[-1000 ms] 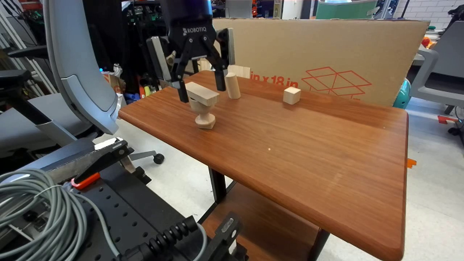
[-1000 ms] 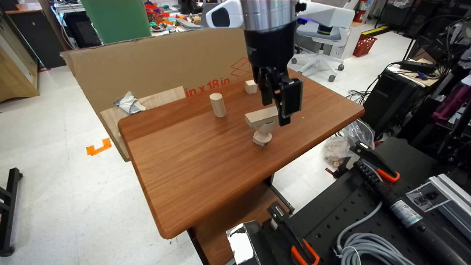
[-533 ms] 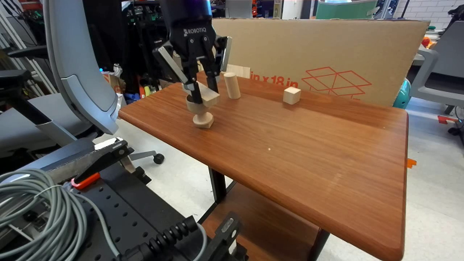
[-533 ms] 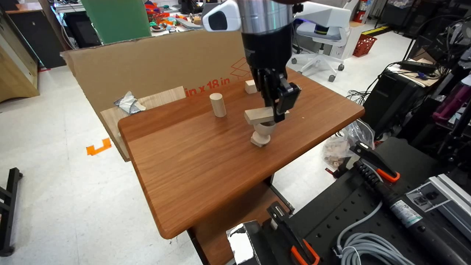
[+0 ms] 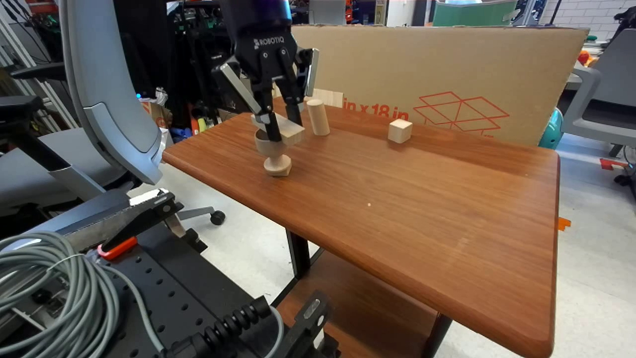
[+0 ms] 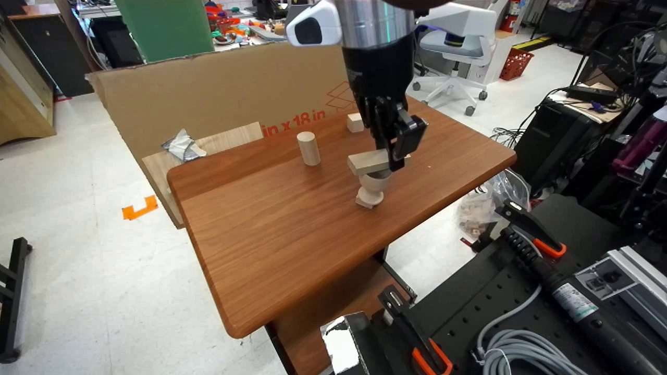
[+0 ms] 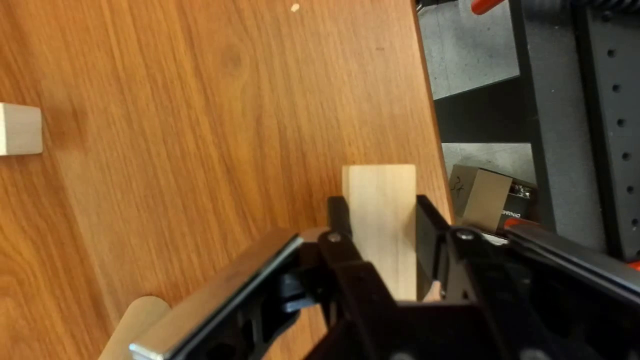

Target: Take the block on the cap and put it on the square object

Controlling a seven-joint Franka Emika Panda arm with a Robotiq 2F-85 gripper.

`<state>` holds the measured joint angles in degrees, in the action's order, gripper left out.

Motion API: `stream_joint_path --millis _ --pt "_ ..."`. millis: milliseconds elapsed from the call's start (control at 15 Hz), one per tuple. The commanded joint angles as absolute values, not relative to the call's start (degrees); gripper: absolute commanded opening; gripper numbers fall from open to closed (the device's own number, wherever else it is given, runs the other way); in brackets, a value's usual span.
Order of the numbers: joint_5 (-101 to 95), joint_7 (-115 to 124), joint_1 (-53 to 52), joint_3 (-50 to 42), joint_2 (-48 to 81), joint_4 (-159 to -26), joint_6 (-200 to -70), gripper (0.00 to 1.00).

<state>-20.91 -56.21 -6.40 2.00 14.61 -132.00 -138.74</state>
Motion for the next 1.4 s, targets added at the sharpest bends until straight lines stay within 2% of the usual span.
stream_joint_path --millis 0,800,1333 --pt "-21.9 -55.0 -5.0 3.0 13.7 -131.4 -140.0 0.1" --pt "-21.0 -51.4 -1.2 0.9 17.0 -120.2 -139.1 0.1" --pt "-21.6 -51.3 1.9 -1.3 24.5 -111.1 -137.7 0.1"
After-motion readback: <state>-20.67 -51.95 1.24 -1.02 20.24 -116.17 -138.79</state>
